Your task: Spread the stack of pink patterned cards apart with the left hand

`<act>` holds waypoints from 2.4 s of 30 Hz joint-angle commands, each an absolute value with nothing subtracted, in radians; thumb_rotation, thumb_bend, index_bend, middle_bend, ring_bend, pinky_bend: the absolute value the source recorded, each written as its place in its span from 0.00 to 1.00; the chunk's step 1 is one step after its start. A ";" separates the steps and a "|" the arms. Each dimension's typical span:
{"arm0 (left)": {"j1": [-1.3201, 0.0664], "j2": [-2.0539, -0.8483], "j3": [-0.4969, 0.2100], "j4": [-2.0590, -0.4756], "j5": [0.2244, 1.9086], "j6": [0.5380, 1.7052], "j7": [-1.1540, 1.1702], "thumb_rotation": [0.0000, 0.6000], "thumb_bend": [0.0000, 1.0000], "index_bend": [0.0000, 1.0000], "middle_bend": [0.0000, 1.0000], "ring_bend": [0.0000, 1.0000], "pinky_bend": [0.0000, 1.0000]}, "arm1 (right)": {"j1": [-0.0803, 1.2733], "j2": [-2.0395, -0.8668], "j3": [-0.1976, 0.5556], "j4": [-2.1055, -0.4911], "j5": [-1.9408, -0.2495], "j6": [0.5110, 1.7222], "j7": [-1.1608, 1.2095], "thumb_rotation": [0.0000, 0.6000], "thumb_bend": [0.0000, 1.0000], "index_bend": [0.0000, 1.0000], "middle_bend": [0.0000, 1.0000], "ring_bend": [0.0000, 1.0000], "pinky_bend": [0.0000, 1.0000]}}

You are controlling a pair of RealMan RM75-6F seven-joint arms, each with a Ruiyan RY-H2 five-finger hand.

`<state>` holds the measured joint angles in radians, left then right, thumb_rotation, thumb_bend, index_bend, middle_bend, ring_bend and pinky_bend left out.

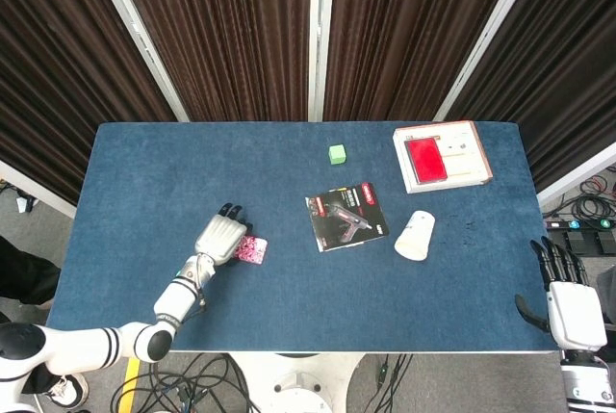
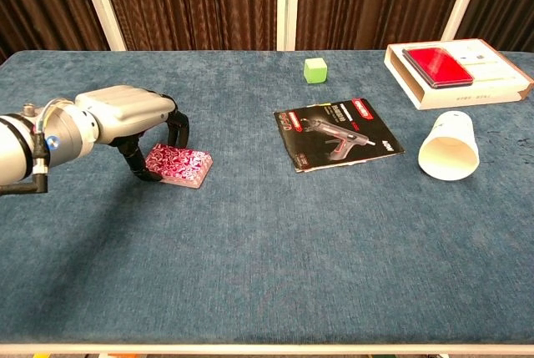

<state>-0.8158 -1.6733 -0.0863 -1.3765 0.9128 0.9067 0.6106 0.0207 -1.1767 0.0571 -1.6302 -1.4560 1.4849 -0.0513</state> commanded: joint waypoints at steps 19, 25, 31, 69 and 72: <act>-0.792 -1.666 -0.096 -1.371 0.958 0.918 0.528 1.00 0.24 0.44 0.44 0.12 0.10 | 0.022 -1.181 0.058 -1.628 -1.450 1.481 -0.058 1.00 0.23 0.00 0.00 0.00 0.00; -0.787 -1.656 -0.098 -1.379 0.963 0.918 0.518 1.00 0.24 0.44 0.44 0.12 0.10 | 0.021 -1.182 0.058 -1.627 -1.449 1.482 -0.060 1.00 0.23 0.00 0.00 0.00 0.00; -0.780 -1.632 -0.101 -1.401 0.974 0.931 0.512 1.00 0.24 0.44 0.44 0.12 0.10 | 0.022 -1.182 0.059 -1.629 -1.450 1.483 -0.062 1.00 0.23 0.00 0.00 0.00 0.00; -0.716 -1.623 -0.146 -1.042 1.086 0.829 0.138 1.00 0.09 0.15 0.22 0.08 0.10 | 0.022 -1.184 0.059 -1.658 -1.464 1.498 -0.104 1.00 0.23 0.00 0.00 0.00 0.00; -0.713 -1.611 -0.148 -1.070 1.095 0.827 0.131 1.00 0.08 0.15 0.22 0.08 0.10 | 0.021 -1.183 0.058 -1.659 -1.465 1.501 -0.104 1.00 0.23 0.00 0.00 0.00 0.00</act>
